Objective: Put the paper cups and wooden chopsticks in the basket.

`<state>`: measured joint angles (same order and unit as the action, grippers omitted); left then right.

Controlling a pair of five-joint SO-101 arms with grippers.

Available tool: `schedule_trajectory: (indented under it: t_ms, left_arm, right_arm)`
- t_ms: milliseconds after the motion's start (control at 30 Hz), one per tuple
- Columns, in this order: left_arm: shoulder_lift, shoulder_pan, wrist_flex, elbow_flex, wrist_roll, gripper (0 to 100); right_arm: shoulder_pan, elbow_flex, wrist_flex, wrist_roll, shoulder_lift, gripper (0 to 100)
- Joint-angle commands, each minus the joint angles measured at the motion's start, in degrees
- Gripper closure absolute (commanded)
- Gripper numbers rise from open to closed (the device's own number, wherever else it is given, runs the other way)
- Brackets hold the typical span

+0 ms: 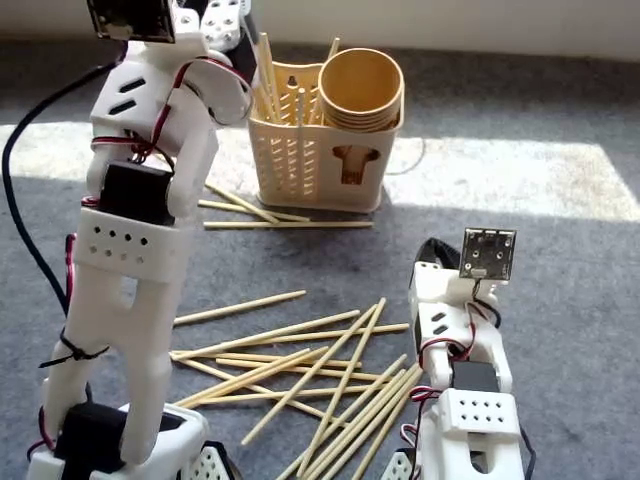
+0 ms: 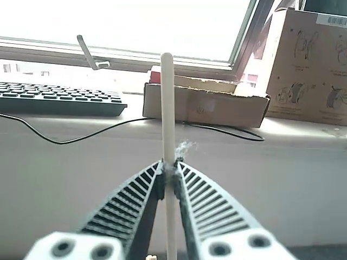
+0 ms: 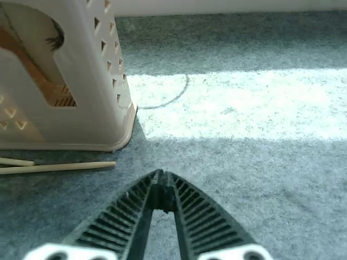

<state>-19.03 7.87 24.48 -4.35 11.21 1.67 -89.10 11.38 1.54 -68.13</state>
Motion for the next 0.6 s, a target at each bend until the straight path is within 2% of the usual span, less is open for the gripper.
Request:
schedule_trajectory:
  t_ms: [0,567]
  left_arm:
    - [0.22,-0.04,-1.32,-1.89,0.62,99]
    - [14.29,-0.48,-0.97,-0.40,0.62,99]
  right_arm:
    - [0.66,0.31,-1.71,0.62,-0.57,98.8]
    - [0.66,0.31,-1.71,0.62,-0.57,98.8]
